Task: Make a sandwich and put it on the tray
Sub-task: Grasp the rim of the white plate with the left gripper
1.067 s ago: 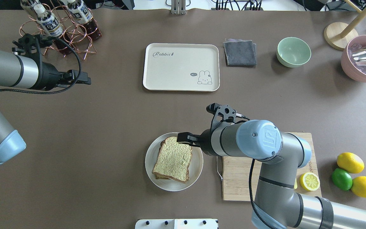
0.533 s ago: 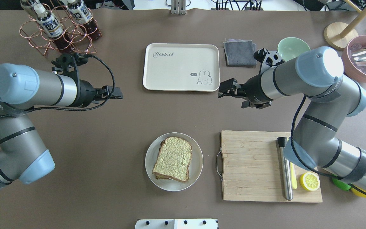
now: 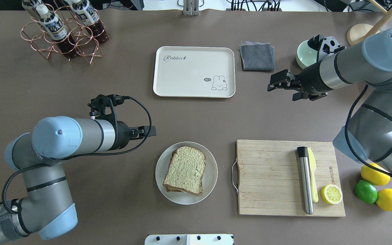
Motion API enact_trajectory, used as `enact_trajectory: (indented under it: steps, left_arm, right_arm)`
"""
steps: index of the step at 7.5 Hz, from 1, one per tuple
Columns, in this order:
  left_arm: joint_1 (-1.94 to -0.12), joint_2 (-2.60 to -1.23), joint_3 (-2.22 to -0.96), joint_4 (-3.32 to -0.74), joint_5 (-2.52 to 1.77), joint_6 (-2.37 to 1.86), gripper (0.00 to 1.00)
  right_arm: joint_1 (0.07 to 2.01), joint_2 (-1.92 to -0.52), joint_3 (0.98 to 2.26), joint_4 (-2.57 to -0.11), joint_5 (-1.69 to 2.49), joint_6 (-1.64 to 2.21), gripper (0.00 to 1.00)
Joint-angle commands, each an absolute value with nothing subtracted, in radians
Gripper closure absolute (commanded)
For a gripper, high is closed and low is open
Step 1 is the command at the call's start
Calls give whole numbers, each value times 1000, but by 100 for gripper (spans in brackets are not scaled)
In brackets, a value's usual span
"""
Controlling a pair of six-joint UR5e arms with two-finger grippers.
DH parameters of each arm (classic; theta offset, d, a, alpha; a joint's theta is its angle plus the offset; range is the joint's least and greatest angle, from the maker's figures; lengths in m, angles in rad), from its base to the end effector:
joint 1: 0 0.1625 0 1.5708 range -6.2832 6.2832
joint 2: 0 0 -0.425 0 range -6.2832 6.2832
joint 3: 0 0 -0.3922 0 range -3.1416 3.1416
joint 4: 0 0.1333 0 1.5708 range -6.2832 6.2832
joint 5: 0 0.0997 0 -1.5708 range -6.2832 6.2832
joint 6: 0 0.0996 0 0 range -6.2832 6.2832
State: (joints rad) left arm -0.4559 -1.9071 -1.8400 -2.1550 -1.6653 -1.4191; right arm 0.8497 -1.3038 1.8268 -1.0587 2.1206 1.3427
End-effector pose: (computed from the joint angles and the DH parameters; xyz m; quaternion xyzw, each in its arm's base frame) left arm 0.4768 -0.3718 0.2848 0.1301 0.5458 -0.0992 0.8218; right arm -0.3191 -0.4861 0.3342 0.0419 -0.5297 0.1279 0.8374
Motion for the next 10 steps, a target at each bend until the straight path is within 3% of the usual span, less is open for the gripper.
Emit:
enact_trajectory:
  steps: [1,4,7,10]
  left_arm:
    - [-306,-1908,-1836,-2157,-1527,-1474,21]
    - [-275,-1907,-1832,-2157,-1503,-1480,51]
    - [-256,-1907,-1812,-2169,-1502,-1480,59]
    - [-256,-1908,-1810,-2169,-1500,-1480,59]
  right_arm:
    - [879,-1321,1825,-1058,2138,1318,0]
    - [881,-1327,1825,-1057,2135,1319,0]
    - [880,-1328,1833,-1057,2138,1321,1]
    - [881,-1328,1835,-1057,2137,1324,1]
